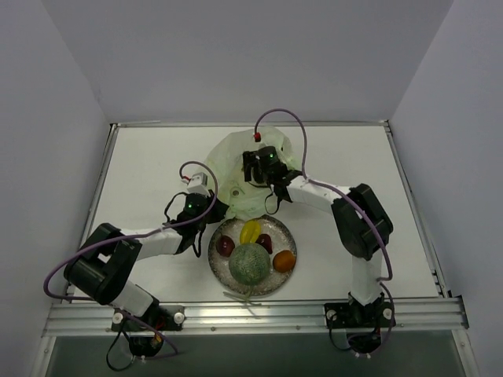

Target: Take the fake fruits out of the plastic bag

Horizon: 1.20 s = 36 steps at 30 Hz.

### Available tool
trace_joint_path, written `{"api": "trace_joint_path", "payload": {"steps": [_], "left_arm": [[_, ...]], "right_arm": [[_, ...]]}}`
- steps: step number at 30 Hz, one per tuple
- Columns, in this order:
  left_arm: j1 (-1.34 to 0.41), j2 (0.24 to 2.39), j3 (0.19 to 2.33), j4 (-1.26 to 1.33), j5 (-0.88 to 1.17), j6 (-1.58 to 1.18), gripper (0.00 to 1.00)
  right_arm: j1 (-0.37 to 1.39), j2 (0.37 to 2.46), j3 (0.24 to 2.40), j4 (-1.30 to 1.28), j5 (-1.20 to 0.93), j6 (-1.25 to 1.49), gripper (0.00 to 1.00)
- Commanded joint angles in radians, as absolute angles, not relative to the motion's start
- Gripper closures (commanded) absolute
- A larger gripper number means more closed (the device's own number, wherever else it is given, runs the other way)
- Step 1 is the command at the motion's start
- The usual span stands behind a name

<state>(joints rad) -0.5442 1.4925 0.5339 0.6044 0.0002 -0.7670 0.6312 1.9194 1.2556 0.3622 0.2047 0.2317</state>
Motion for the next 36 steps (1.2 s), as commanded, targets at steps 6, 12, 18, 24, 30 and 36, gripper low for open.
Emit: {"api": "trace_joint_path", "payload": {"steps": [6, 12, 18, 24, 30, 36], "left_arm": [[-0.546, 1.467, 0.583, 0.637, 0.0, -0.764, 0.98], [-0.546, 1.46, 0.584, 0.635, 0.0, -0.761, 0.97], [-0.545, 1.473, 0.591, 0.634, -0.002, -0.761, 0.97], [-0.545, 1.483, 0.594, 0.644, 0.024, -0.761, 0.98], [-0.543, 1.451, 0.589, 0.621, 0.009, -0.739, 0.98], [-0.535, 1.445, 0.586, 0.62, -0.014, -0.733, 0.98]], "right_arm": [[0.594, 2.104, 1.405, 0.393, 0.248, 0.232, 0.23], [0.587, 2.164, 1.427, 0.4, 0.245, 0.23, 0.26], [0.588, 2.079, 1.353, 0.5, 0.163, 0.226, 0.6], [0.589, 1.921, 1.247, 0.54, -0.067, 0.218, 0.61], [0.594, 1.78, 1.134, 0.552, -0.236, 0.259, 0.61], [0.598, 1.589, 0.993, 0.575, -0.31, 0.308, 0.6]]}}
